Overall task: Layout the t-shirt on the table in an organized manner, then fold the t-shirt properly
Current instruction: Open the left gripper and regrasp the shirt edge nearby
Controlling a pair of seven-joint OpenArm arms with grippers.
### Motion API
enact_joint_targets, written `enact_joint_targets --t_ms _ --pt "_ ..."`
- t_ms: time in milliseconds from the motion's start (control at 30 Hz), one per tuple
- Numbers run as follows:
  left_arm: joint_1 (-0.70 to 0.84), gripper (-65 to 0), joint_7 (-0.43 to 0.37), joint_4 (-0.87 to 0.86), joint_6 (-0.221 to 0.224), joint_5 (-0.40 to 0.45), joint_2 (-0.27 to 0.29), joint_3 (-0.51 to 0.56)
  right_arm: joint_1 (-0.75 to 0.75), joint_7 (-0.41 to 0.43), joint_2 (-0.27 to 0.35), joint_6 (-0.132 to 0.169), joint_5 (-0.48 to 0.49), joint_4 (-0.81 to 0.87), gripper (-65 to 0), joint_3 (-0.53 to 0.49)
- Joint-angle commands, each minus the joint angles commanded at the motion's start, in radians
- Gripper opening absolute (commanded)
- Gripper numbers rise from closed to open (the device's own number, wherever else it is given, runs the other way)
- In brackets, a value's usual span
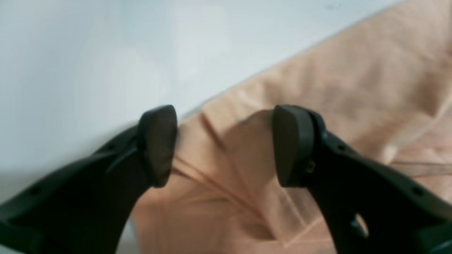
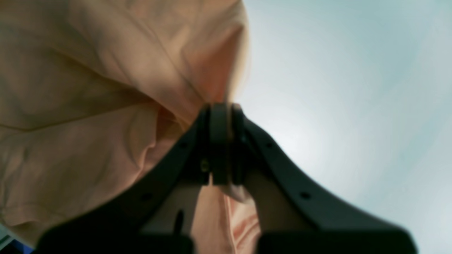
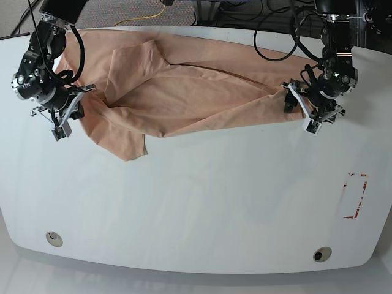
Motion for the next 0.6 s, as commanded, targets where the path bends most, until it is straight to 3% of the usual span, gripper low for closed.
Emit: enact_joint_targets --t_ms 400,500,600 --pt "0.000 -24.9 0.000 -0.037 0.000 0.000 0.000 0.015 0.000 0.000 0.002 0.000 0.000 0.000 -65.0 0.000" --pt "0.000 -29.2 0.000 -0.037 0.000 0.000 0.000 0.015 0.000 0.000 0.003 0.000 0.000 0.000 -65.0 0.000" --pt "-0.002 -41.4 0.000 -0.035 0.000 0.000 0.000 0.014 0.000 0.000 0.003 0.000 0.000 0.000 -65.0 0.000"
